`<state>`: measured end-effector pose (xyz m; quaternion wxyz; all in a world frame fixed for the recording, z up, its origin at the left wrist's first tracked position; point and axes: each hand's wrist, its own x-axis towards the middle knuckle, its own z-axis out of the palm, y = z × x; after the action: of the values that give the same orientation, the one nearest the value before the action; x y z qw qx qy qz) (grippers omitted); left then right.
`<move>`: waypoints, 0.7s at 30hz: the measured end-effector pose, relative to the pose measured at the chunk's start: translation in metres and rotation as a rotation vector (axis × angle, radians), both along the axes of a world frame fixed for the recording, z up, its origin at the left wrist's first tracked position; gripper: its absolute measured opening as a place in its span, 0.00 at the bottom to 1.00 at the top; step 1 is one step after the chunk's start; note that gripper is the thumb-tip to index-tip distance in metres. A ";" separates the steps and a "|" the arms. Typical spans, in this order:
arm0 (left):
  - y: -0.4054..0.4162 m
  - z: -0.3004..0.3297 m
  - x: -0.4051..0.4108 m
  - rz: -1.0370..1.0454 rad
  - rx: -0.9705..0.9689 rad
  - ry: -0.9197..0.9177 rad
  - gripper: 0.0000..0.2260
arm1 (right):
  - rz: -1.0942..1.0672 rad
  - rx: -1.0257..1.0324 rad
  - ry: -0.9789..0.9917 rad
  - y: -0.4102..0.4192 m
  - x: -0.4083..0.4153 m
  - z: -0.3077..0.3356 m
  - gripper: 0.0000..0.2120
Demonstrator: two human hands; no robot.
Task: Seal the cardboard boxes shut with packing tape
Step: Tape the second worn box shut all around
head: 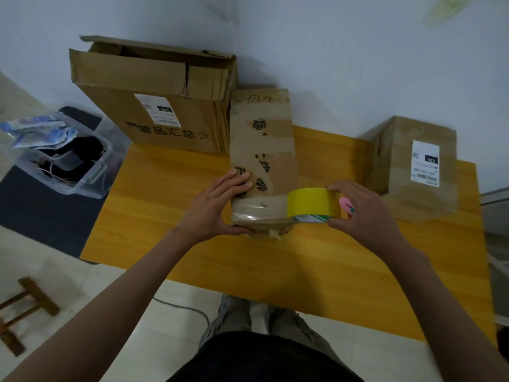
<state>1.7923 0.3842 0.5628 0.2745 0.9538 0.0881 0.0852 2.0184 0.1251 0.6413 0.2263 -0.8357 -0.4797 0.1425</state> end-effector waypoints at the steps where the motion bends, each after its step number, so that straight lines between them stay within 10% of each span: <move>1: -0.001 0.000 -0.001 -0.004 0.001 0.009 0.45 | 0.003 0.027 0.025 0.001 0.000 0.000 0.27; 8: -0.039 0.023 0.028 0.046 0.059 0.136 0.43 | -0.096 0.264 0.329 0.000 -0.015 -0.002 0.26; 12: -0.050 0.030 0.056 -0.052 -0.041 0.094 0.27 | -0.583 0.550 0.776 -0.007 -0.012 -0.031 0.10; 17: -0.053 0.025 0.056 -0.028 -0.060 0.103 0.24 | -0.818 -0.145 0.963 -0.027 -0.007 -0.127 0.06; 21: -0.051 0.024 0.054 -0.024 -0.041 0.117 0.24 | -0.876 -0.322 1.010 -0.039 -0.014 -0.180 0.07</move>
<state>1.8461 0.3332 0.5870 0.2894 0.9523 0.0944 0.0241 2.0044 0.0865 0.4611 0.3318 -0.8069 0.0942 0.4796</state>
